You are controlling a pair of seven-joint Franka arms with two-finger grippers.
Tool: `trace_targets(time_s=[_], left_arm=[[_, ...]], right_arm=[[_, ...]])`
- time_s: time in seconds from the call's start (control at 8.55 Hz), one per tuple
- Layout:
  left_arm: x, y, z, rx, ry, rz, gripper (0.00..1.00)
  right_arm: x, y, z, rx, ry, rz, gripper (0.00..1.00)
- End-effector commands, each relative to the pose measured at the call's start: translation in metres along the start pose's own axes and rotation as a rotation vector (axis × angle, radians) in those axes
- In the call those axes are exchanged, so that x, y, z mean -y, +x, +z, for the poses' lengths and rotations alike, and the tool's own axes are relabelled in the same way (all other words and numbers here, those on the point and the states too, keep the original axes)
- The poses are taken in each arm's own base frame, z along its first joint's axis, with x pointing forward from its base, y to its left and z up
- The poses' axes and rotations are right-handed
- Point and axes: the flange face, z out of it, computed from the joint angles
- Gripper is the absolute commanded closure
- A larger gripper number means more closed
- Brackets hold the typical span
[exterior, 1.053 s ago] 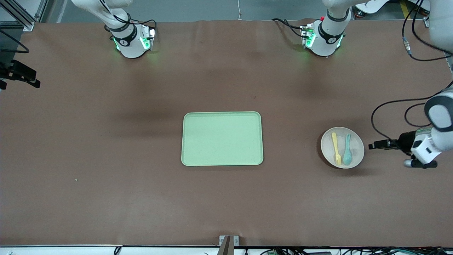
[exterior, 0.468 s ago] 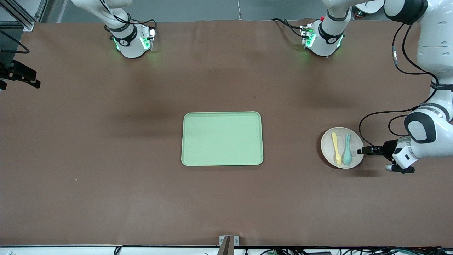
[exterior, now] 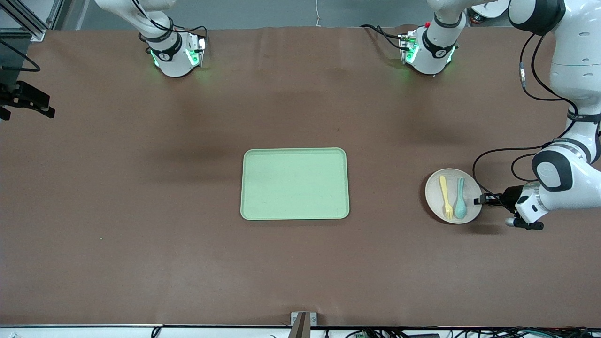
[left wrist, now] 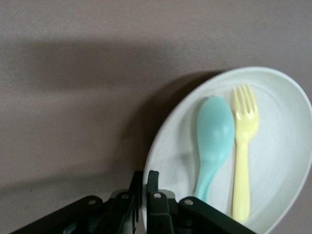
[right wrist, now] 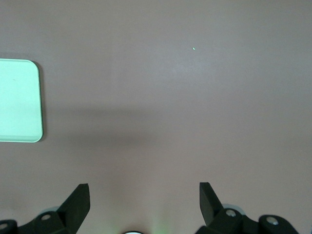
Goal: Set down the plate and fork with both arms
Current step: 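Reach the left gripper to the white plate rim and grasp it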
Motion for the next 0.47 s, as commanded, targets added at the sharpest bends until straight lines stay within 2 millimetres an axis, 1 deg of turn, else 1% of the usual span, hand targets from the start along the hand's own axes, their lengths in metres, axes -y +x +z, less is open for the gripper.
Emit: trace_targets(time_s=[0.0, 0.12, 0.23, 0.35], left_arm=[[-0.021, 0.016, -0.021, -0.044, 0.002, 0.049, 1.0], [-0.045, 0.025, -0.03, -0.057, -0.007, 0.062, 1.0], [-0.08, 0.034, -0.035, -0.067, -0.021, 0.069, 1.0], [-0.113, 0.042, -0.028, -0.06, -0.05, 0.032, 1.0]], right_arm=[[0.003, 0.001, -0.003, -0.008, 0.004, -0.008, 0.01], [0.004, 0.001, -0.002, -0.006, -0.001, 0.003, 0.01], [0.003, 0.001, -0.004, -0.01, 0.004, 0.021, 0.01], [0.003, 0.001, -0.005, -0.013, 0.008, 0.022, 0.01]])
